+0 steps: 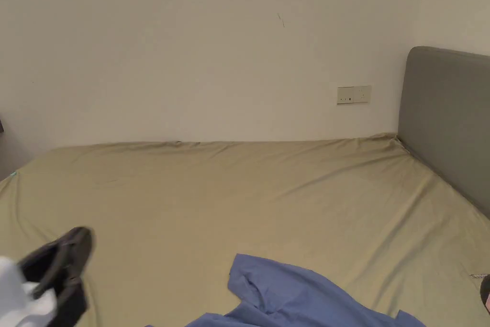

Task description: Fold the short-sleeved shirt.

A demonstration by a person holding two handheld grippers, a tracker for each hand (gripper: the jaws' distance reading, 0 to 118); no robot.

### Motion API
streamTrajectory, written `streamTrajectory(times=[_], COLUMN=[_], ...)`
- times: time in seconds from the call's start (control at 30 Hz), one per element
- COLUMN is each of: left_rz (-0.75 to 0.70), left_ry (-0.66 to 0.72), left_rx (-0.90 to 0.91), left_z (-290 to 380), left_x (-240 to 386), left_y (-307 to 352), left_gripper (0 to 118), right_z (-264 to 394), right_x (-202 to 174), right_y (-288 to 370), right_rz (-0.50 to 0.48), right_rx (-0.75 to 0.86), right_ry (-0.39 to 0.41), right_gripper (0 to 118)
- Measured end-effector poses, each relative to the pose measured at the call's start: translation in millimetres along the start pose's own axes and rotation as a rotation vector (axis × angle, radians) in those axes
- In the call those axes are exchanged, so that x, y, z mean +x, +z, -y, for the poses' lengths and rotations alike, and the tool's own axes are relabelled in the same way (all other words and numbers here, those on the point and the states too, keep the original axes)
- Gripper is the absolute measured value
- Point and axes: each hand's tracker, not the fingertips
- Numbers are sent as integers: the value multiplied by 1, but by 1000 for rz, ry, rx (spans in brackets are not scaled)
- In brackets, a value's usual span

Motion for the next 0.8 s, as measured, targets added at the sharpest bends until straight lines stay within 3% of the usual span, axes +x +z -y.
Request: streamTrajectory(times=[0.03,0.1,0.17,0.5,0.7,0.8], left_rz=[-85,-58,-125,-14,-57,-67], left_ry=[-7,29,68,137,97,147], left_rx=[5,20,-23,-52,-211,-355], left_z=[3,8,15,16,66,110], left_x=[-8,-23,-34,-10,-30,-39], left_y=[14,38,50,37,-36,-94], left_gripper=[0,0,0,0,0,3], right_z=[1,2,3,-16,-11,-7], right_x=[-2,-7,-11,-30,-43,-51], right_y=[4,8,11,-5,-41,-52], right_rz=[6,32,50,7,-61,-72], right_rx=[5,9,8,10,-9,-16], right_ry=[4,24,30,25,13,10], right_gripper=[8,8,8,8,8,8])
